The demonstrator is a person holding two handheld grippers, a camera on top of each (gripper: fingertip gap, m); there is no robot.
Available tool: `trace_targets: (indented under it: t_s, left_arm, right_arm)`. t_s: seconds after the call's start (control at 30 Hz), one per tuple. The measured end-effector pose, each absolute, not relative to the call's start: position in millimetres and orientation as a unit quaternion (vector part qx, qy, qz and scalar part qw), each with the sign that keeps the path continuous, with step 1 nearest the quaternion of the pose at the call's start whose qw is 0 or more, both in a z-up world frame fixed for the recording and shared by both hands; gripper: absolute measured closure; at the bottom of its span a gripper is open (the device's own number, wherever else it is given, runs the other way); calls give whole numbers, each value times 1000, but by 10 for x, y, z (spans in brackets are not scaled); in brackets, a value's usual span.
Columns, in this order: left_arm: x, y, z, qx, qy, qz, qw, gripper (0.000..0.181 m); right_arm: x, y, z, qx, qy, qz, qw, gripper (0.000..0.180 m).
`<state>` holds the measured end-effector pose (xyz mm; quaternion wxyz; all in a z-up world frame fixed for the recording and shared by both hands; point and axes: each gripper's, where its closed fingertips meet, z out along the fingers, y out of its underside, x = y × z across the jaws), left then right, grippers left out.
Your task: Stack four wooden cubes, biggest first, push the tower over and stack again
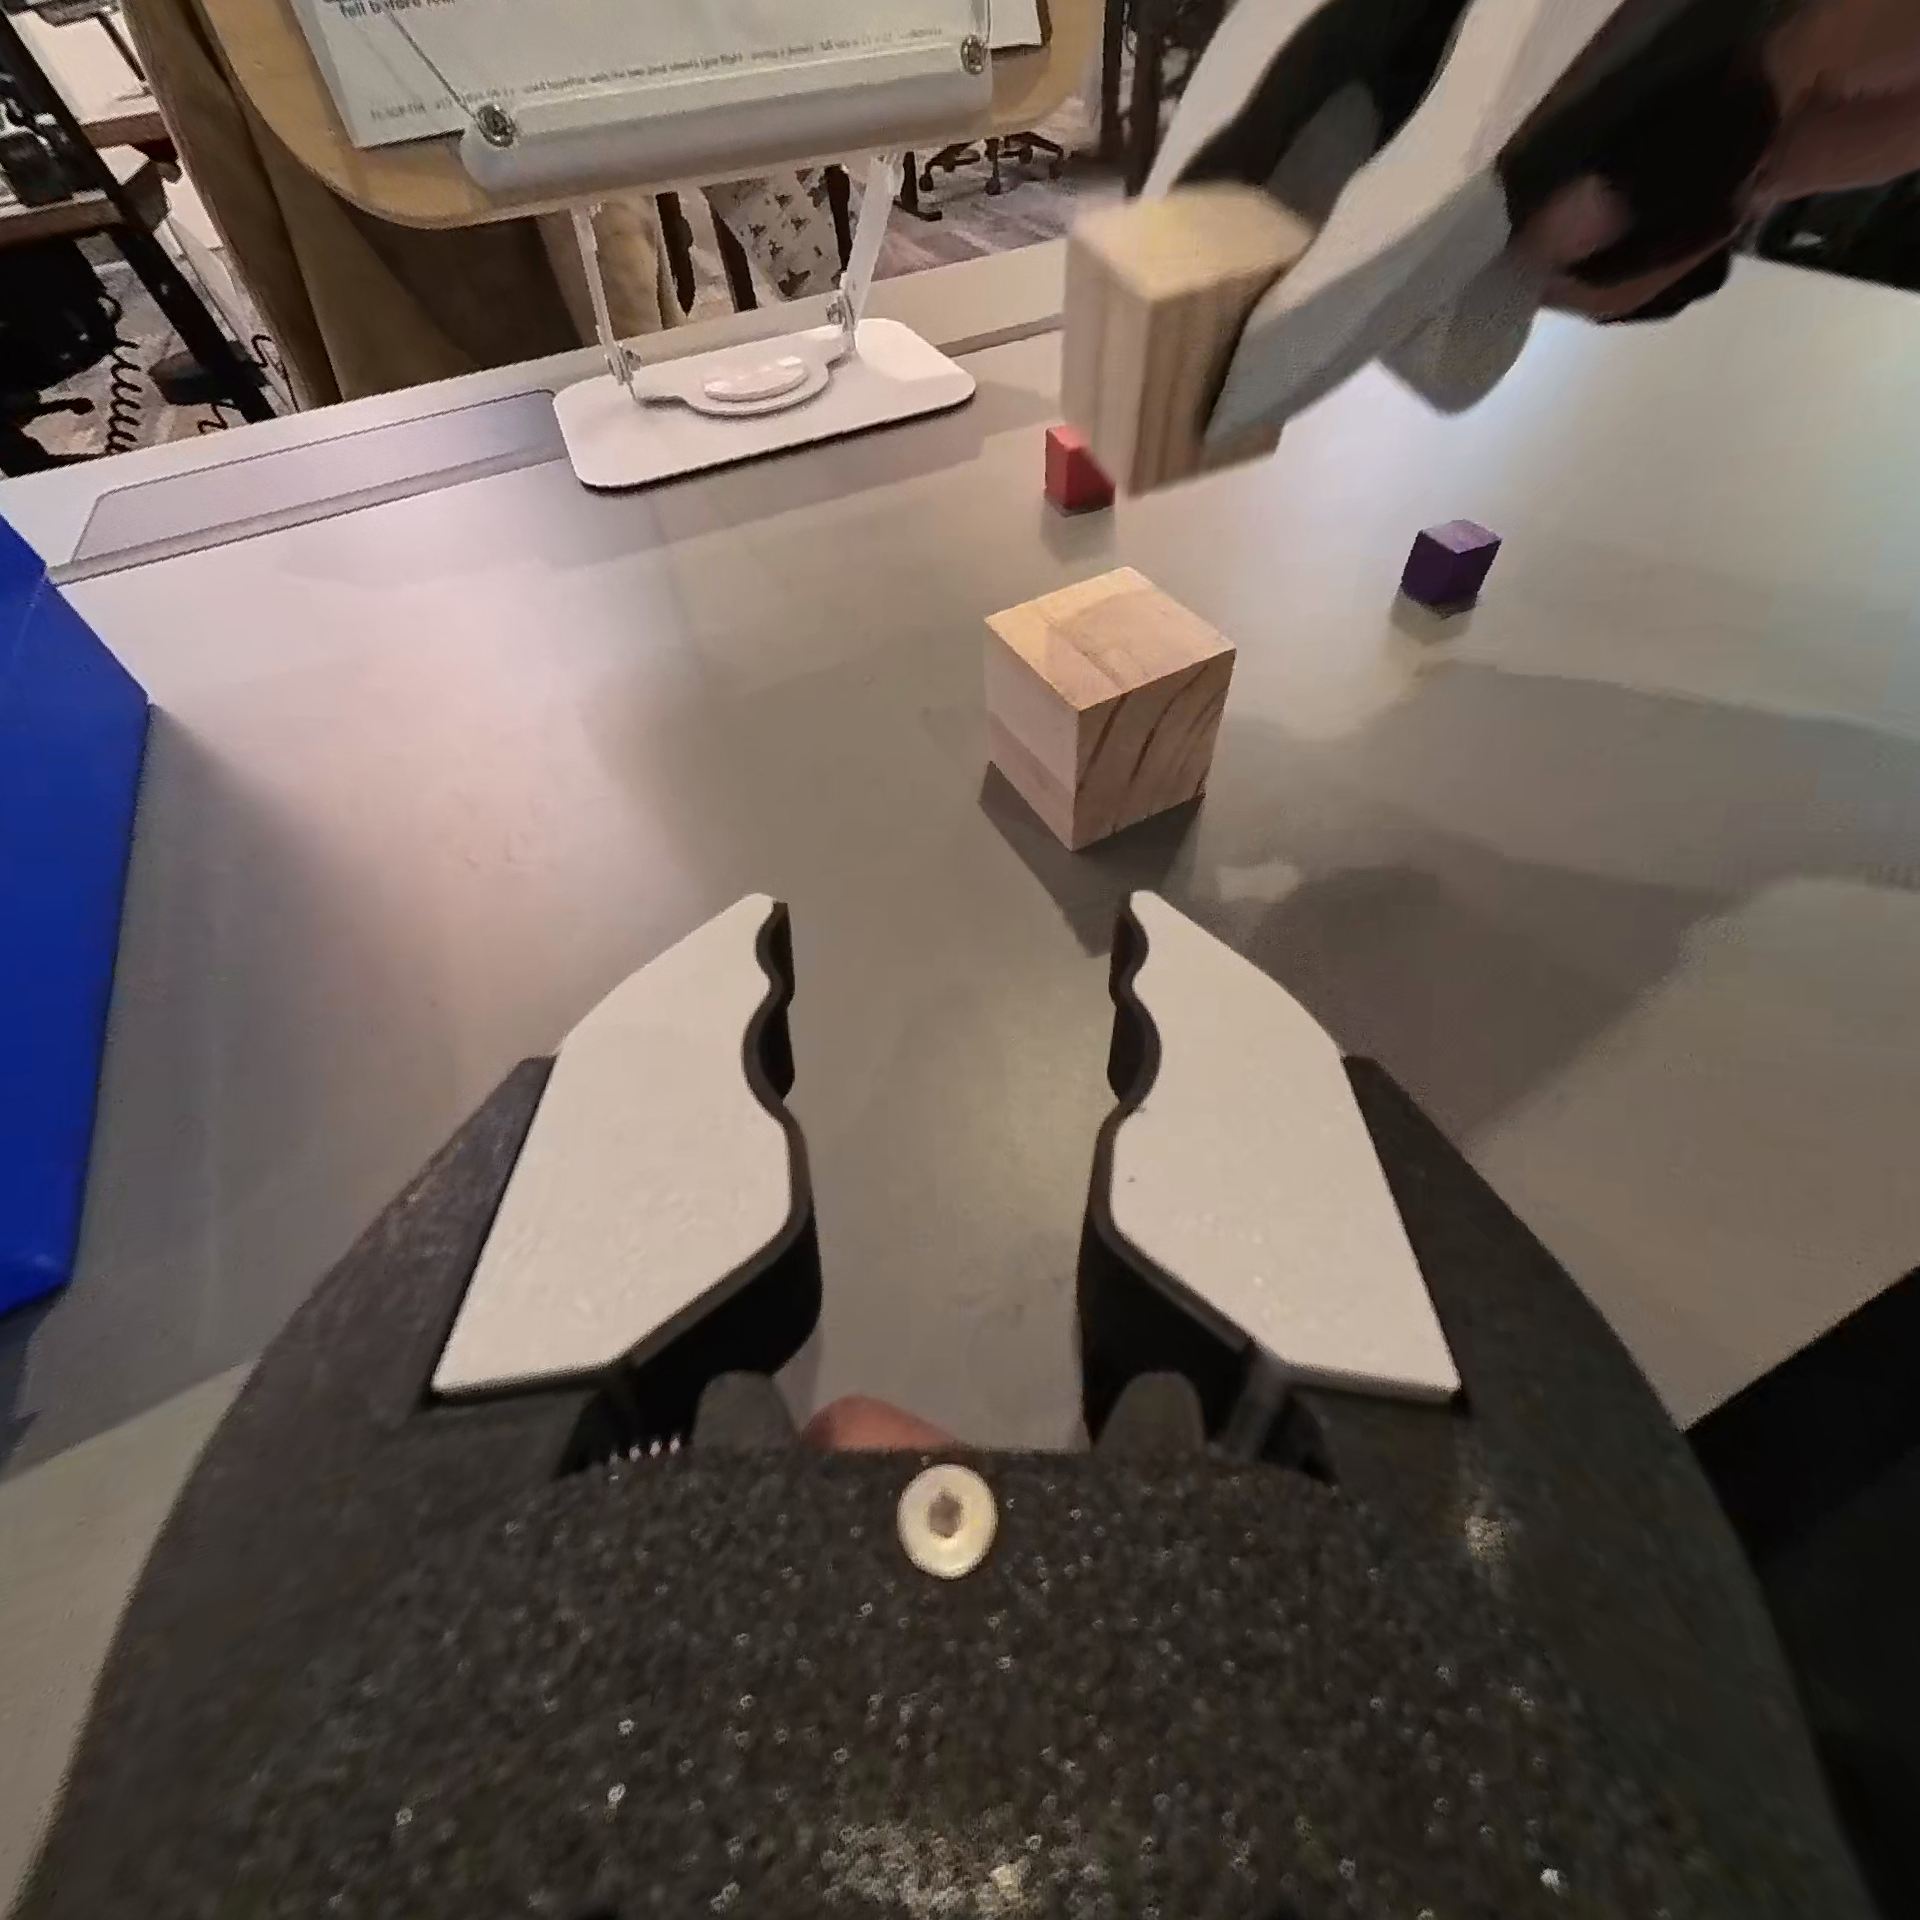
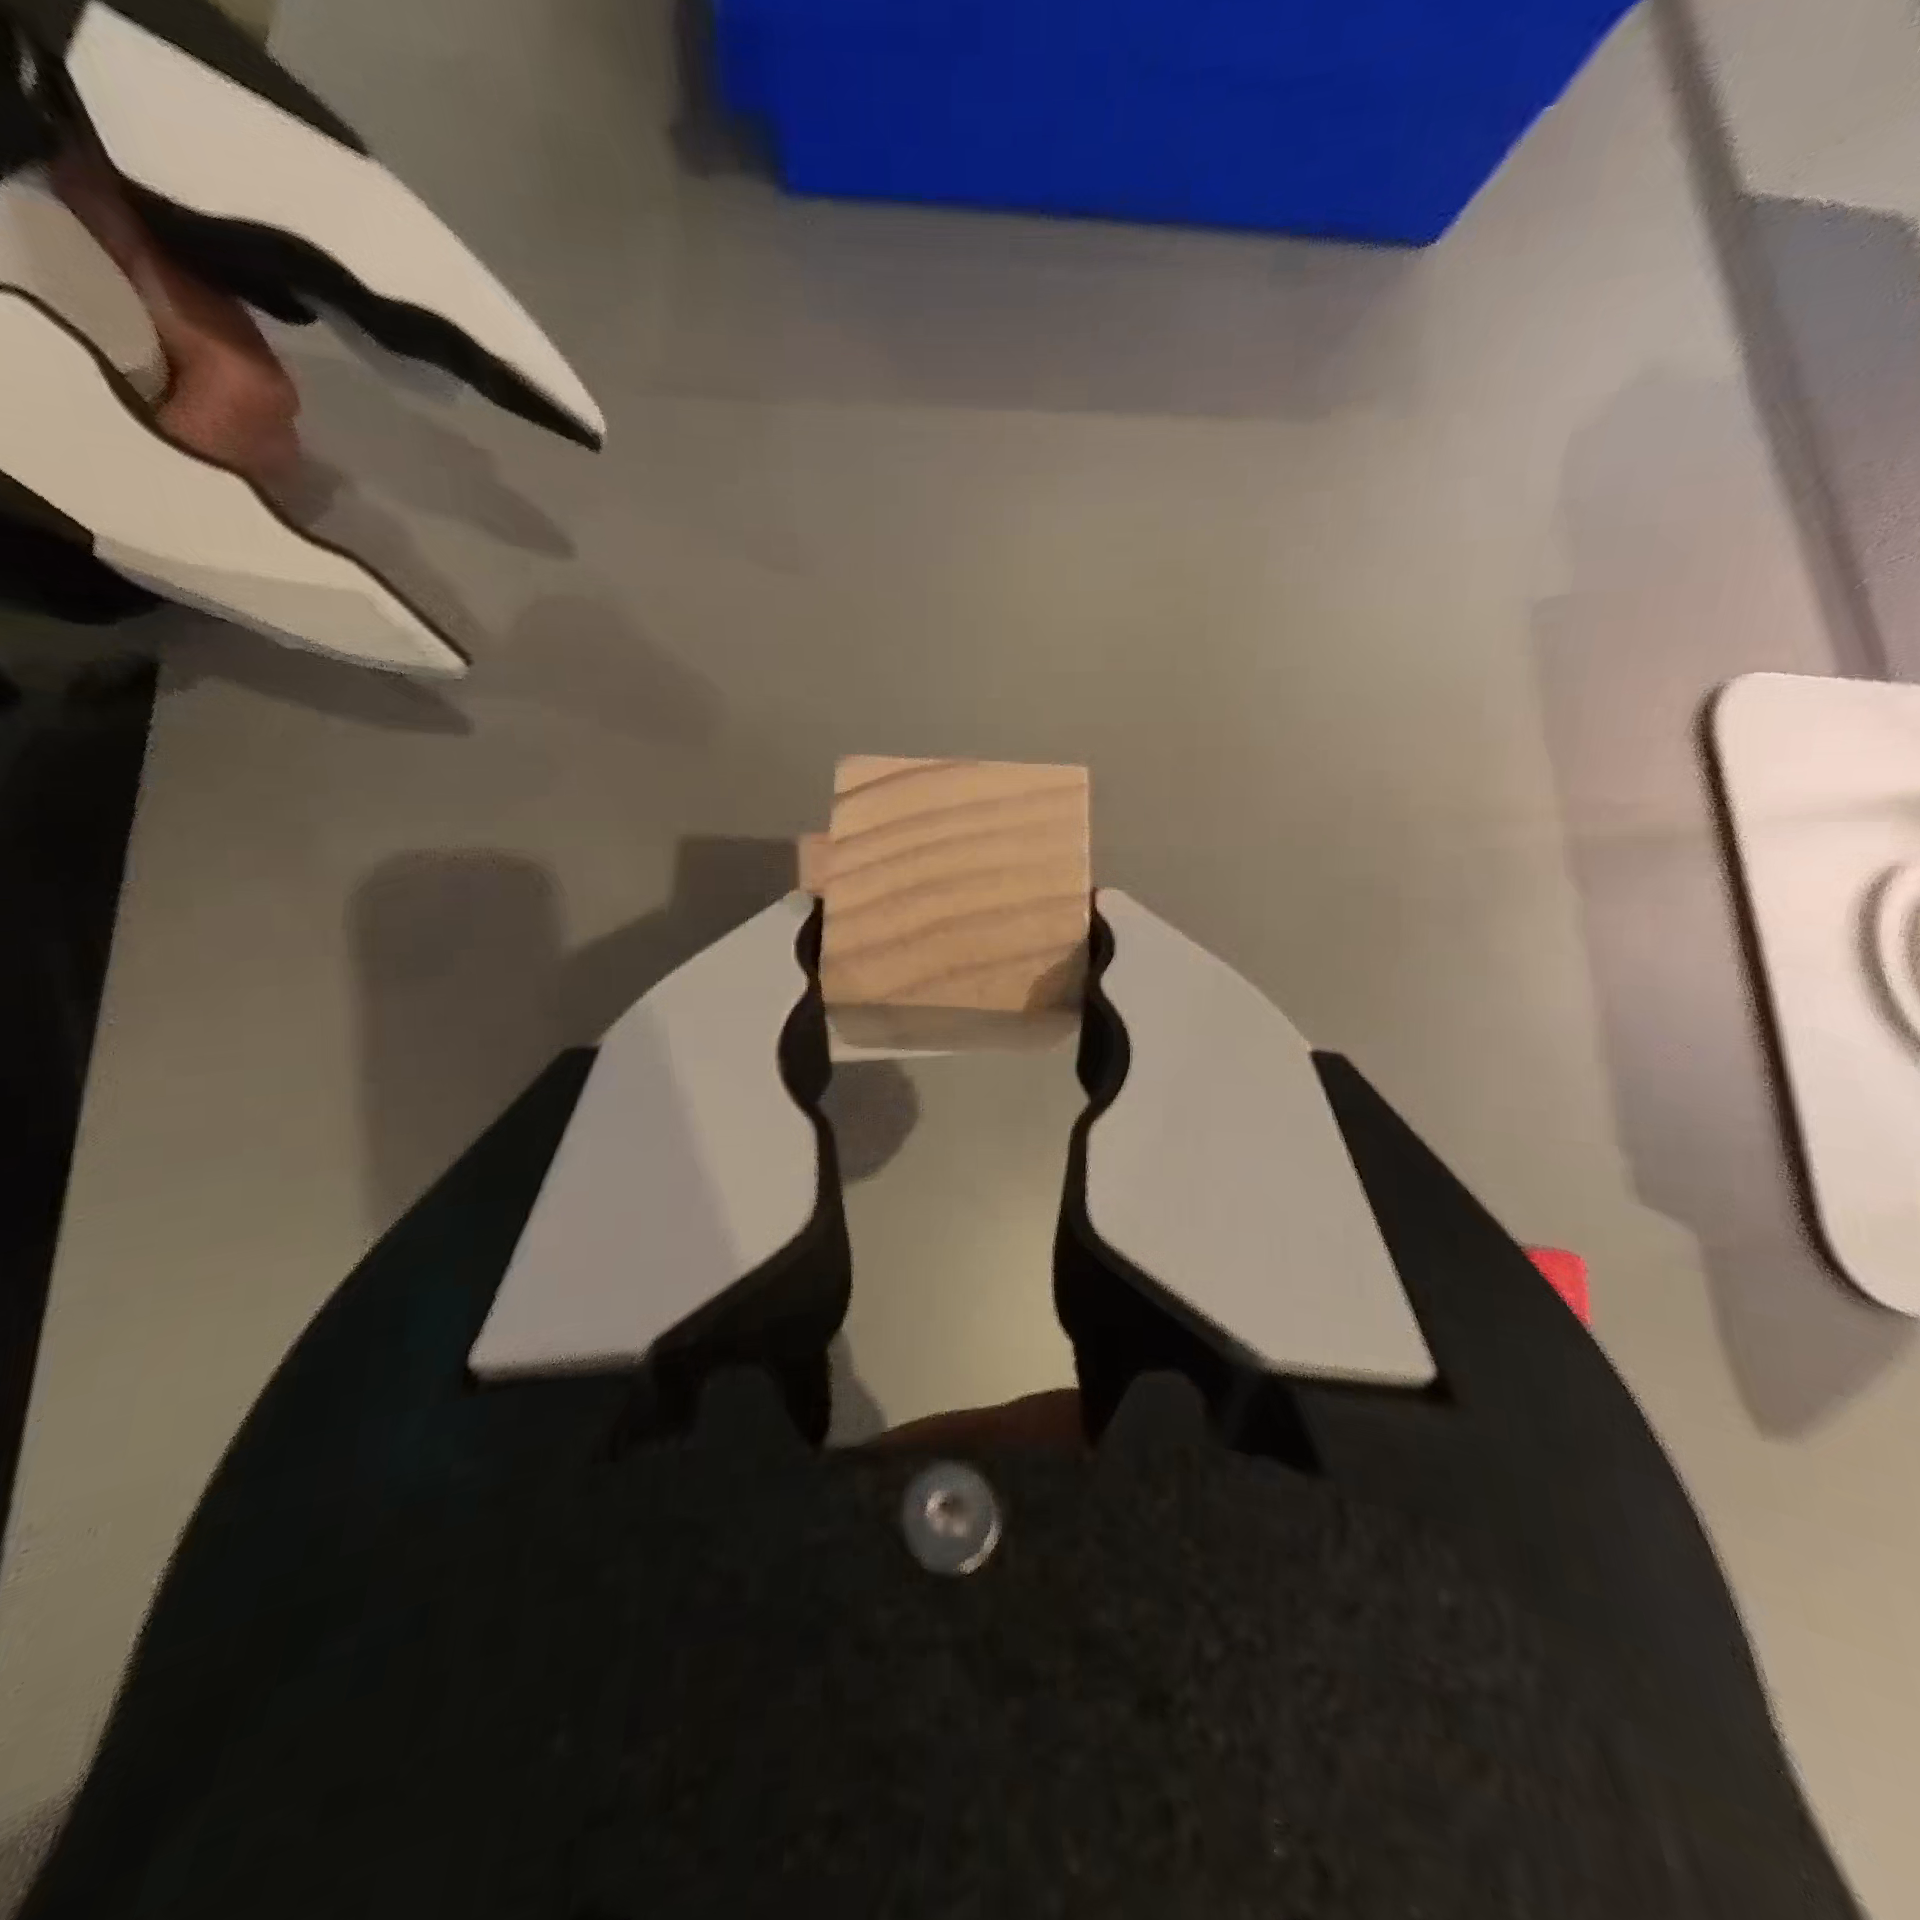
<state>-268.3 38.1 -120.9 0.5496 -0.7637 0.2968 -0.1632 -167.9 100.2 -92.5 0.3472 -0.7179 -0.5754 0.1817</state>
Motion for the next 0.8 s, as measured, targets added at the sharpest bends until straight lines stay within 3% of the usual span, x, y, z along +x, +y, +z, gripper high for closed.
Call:
trace_targets:
  t_s: [0.5,0.57,0.63,0.8]
  left_arm:
    - [-2655,337,-1227,-759,314,-162,547,122]
    - [-2655,334,-1230,-760,314,-163,546,122]
    - [-2649,329,-1232,-759,317,-162,546,122]
    - [-2637,306,-1243,-759,322,-164,542,121]
  right_arm:
    - [-1795,956,-1294,-718,-593,215,294,135]
    - [-1786,955,-1286,-708,-596,223,305,133]
    - [-1785,967,-1228,-702,-589,237,324,115]
    - [-1556,939,-698,-699,-548,211,407,118]
